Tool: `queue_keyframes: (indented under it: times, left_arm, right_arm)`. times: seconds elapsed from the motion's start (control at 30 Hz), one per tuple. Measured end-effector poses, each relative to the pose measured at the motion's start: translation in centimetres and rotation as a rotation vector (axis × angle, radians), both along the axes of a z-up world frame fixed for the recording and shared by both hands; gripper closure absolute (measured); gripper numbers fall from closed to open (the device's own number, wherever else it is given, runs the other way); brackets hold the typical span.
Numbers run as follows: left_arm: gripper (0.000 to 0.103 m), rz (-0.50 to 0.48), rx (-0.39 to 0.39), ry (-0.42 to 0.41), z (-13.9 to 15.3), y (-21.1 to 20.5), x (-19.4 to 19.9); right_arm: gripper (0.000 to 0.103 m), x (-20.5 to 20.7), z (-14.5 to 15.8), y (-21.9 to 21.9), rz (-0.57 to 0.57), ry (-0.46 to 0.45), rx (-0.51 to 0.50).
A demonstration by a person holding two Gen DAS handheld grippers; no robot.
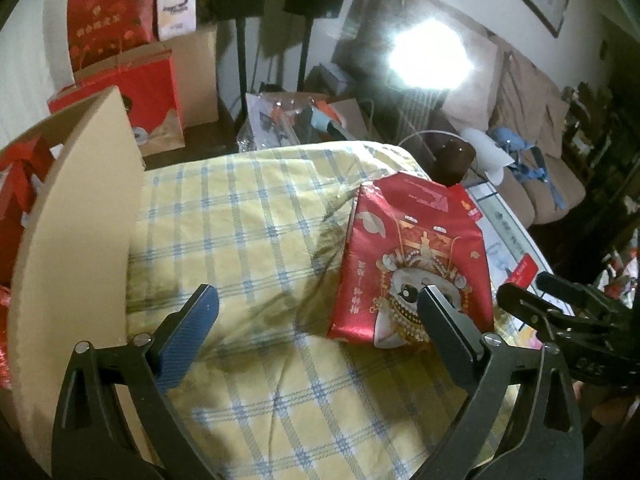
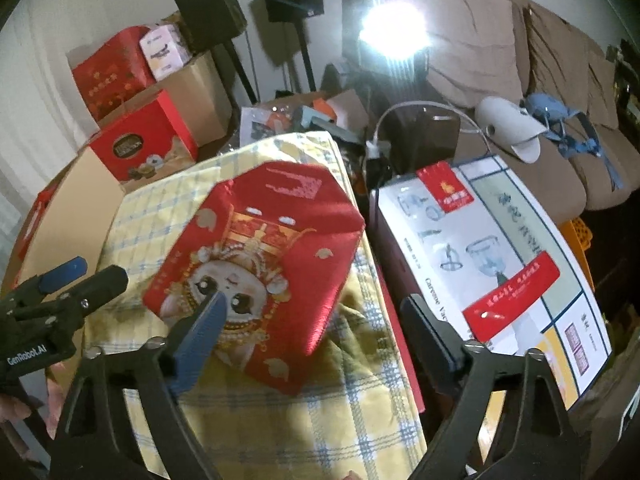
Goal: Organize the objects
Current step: 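Move both tools toward the red cartoon-printed paper bag on the cloth, then close the right tool on the red paper bag's edge and lift it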
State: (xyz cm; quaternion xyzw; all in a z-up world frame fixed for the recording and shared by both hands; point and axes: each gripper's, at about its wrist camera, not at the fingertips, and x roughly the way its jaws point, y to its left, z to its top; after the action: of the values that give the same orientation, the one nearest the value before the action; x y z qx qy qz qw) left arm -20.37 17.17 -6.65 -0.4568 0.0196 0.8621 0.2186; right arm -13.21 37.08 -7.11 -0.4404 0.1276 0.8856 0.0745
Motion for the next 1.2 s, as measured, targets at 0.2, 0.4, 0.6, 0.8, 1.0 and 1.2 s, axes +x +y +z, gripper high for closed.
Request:
queue_keyframes:
  times: [0.2,0.4,0.6,0.8,1.0,1.2]
  left_arm:
    - [0.019,-0.025,0.015,-0.054,-1.6,0.8,-1.2]
    - [0.026,-0.050,0.016,-0.091,-2.7,1.7,-1.8]
    - [0.030,-0.055,0.023,-0.114,-3.4,2.2,-2.2]
    - [0.039,-0.073,0.029,-0.144,-4.3,2.8,-2.4]
    - [0.055,-0.107,0.066,-0.186,-4.9,3.5,-2.2]
    - [0.056,-0.100,0.061,-0.172,-4.7,3.6,-1.9]
  right_arm:
    - [0.025,-0.7,-1.9,0.6,-0.006,-0.031,-0.053]
    - [0.030,-1.4,-3.1,0.4,0.007,-0.052,-0.077]
    - [0.034,-1.8,-3.9,0.2,0.012,-0.059,-0.096]
    - [0.037,-1.9,-4.1,0.6,0.007,-0.052,-0.145]
    - [0.047,-2.2,-4.0,0.4,0.017,-0.048,-0.173]
    - [0.052,-2.1,-3.8,0.5,0.002,-0.041,-0.174]
